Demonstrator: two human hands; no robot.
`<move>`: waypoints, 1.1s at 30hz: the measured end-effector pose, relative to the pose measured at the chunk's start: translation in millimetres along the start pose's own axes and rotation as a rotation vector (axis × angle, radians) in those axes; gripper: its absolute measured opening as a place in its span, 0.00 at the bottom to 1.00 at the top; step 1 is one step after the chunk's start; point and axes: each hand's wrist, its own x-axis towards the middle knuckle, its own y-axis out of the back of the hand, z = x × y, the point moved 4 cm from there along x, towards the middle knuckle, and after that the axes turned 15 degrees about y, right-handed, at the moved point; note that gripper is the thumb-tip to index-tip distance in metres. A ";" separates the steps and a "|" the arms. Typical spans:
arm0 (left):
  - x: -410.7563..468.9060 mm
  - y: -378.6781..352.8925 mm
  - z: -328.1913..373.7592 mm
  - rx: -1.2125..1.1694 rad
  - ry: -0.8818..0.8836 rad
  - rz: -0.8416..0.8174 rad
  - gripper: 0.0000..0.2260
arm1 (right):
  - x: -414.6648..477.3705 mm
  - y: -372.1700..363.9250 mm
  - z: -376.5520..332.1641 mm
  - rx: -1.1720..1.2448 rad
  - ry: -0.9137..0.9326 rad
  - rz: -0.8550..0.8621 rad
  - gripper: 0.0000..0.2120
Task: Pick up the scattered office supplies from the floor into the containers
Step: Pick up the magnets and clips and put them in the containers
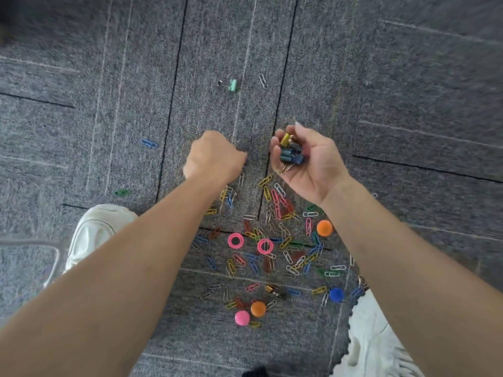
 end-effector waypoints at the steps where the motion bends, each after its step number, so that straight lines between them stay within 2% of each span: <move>1: 0.2 0.5 0.1 -0.008 -0.004 -0.013 0.12 | 2.3 -1.6 -3.0 -0.044 0.013 0.000 0.09; 3: 1.6 3.0 -2.2 -0.053 -0.032 -0.042 0.12 | 8.7 -7.5 -11.3 -0.228 0.054 0.027 0.07; 7: 9.0 14.8 -17.8 -0.174 -0.048 -0.123 0.13 | 27.8 -38.9 -29.9 -0.807 0.224 0.074 0.07; 12: 16.4 32.6 -30.0 -0.289 -0.150 -0.174 0.09 | 65.7 -97.8 -28.5 -1.553 0.626 -0.127 0.09; 14: 16.4 37.1 -31.5 -0.340 -0.195 -0.200 0.06 | 82.7 -108.0 -17.6 -1.806 0.638 -0.218 0.13; 16: 19.5 43.5 -34.1 -0.353 -0.232 -0.191 0.07 | 94.8 -110.7 -7.8 -1.939 0.628 -0.253 0.14; 20: 31.6 59.3 -44.7 -0.395 -0.185 -0.174 0.12 | 103.1 -111.7 -0.6 -1.983 0.618 -0.222 0.10; 23: 36.2 76.9 -49.2 -0.408 -0.083 -0.097 0.16 | 96.2 -108.1 1.2 -2.065 0.447 -0.251 0.15; 24: 35.6 83.8 -49.6 -0.410 -0.041 -0.077 0.18 | 88.9 -104.2 2.8 -1.978 0.371 -0.242 0.16; 28: 13.9 110.4 -46.5 -0.479 0.069 -0.151 0.19 | 34.5 -87.1 -3.0 -1.193 0.061 0.014 0.07; 33: -57.8 150.1 -61.6 -0.517 0.062 -0.293 0.21 | -67.7 -86.7 -37.9 -0.878 -0.149 0.057 0.08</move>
